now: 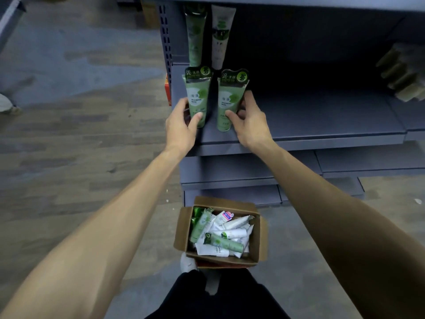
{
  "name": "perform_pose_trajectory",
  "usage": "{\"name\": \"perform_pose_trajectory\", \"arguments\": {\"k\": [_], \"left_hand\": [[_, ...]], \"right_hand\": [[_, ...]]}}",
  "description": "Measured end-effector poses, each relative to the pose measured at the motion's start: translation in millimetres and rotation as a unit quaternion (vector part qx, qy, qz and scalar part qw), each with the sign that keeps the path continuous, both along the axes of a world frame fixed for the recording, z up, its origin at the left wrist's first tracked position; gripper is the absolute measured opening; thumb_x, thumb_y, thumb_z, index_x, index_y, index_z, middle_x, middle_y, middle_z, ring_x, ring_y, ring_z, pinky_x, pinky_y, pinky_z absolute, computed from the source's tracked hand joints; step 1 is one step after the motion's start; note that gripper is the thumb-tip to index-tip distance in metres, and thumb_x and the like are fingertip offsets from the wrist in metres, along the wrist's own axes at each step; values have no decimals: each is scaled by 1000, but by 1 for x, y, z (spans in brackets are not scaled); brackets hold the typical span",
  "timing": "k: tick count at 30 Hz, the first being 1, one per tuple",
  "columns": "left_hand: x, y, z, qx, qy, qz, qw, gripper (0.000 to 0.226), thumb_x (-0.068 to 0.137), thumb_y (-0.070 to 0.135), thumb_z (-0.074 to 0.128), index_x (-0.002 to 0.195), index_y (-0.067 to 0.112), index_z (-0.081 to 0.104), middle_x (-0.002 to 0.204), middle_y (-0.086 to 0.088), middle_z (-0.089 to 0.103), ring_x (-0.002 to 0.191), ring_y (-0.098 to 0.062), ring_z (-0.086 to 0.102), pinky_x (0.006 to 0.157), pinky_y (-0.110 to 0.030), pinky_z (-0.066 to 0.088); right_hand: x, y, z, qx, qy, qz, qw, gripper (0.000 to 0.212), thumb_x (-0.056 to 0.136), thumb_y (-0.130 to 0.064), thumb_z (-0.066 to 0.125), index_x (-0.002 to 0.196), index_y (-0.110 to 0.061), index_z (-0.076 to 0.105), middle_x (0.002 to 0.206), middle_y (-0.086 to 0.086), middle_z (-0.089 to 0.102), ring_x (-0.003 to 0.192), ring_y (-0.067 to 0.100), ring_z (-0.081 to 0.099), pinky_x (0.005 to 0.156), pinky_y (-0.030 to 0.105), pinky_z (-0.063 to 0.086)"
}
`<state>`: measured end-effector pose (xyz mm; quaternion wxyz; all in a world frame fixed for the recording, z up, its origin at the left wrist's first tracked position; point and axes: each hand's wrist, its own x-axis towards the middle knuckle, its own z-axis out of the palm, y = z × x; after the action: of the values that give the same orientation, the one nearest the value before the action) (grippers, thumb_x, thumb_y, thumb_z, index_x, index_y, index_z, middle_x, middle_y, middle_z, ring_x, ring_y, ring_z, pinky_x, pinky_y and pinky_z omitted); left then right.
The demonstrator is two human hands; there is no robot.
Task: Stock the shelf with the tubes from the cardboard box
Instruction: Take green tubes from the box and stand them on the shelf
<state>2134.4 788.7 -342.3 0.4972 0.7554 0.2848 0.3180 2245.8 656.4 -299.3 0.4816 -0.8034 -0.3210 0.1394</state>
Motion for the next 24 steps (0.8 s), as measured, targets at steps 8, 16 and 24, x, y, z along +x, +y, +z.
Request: {"name": "perform_pose_trajectory", "arguments": {"k": [8,16,24], "left_hand": [[43,34,-10,23,-27,7,999,26,94,7,58,120,10,58,110,4,66,102,3,62,94,-20,51],[90,82,-7,32,-32,-14,999,29,95,4,57,124,7,58,116,1,65,106,-7,61,90,-15,49],[119,116,-11,48,-25,3,999,29,93,6,59,122,7,61,111,4,67,97,1,61,83,-9,48]], "right_hand": [[18,21,-7,13,-2,19,1000,30,95,-16,60,122,-16,48,104,-10,66,92,2,65,81,20,54],[28,34,-10,30,-8,29,999,28,94,-16,62,119,-17,48,106,-9,66,96,4,65,86,24,56],[29,35,-16,48,-6,32,998,27,93,-15,61,117,-19,49,103,-7,69,93,7,68,86,38,57]]}}
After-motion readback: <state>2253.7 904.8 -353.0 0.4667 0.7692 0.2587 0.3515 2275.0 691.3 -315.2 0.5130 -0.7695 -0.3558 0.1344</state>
